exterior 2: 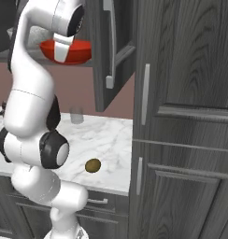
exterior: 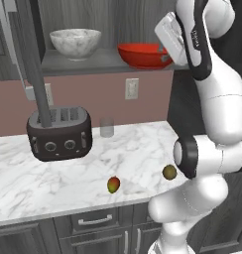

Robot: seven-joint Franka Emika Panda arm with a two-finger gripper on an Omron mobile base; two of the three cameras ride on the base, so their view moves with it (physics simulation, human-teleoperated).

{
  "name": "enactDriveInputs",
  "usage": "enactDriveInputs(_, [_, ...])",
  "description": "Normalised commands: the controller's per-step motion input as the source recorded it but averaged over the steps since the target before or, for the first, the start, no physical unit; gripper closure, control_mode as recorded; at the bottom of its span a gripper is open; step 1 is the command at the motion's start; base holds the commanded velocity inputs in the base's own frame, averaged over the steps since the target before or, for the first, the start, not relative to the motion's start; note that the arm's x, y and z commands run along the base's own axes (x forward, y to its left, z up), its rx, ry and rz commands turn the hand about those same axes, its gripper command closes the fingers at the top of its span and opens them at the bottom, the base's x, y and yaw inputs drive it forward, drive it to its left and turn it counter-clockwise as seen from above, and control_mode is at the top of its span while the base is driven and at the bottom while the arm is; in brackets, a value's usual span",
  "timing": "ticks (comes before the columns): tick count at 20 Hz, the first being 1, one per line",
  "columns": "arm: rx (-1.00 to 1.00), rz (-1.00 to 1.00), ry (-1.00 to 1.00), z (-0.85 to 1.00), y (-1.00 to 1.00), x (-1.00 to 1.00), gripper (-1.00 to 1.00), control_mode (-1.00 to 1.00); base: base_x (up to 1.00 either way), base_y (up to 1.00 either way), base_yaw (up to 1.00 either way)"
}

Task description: Pick both bowls and place them on the counter. Then place the potato in one bowl and place the mango in the other bowl.

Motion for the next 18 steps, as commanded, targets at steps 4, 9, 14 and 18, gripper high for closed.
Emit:
enactDriveInputs(4, [0.02, 0.01, -0.07, 0.0, 0.04, -0.83, 1.0, -1.0, 0.0, 0.0, 0.0])
enactDriveInputs(9, [0.01, 0.0, -0.04, 0.0, 0.02, -0.82, 1.0, -1.0, 0.0, 0.0, 0.0])
enactDriveInputs(14, [0.02, 0.0, 0.03, 0.0, 0.04, -0.73, 1.0, -1.0, 0.0, 0.0, 0.0])
enactDriveInputs(18, [0.01, 0.0, 0.04, 0.0, 0.04, -0.72, 1.0, -1.0, 0.0, 0.0, 0.0])
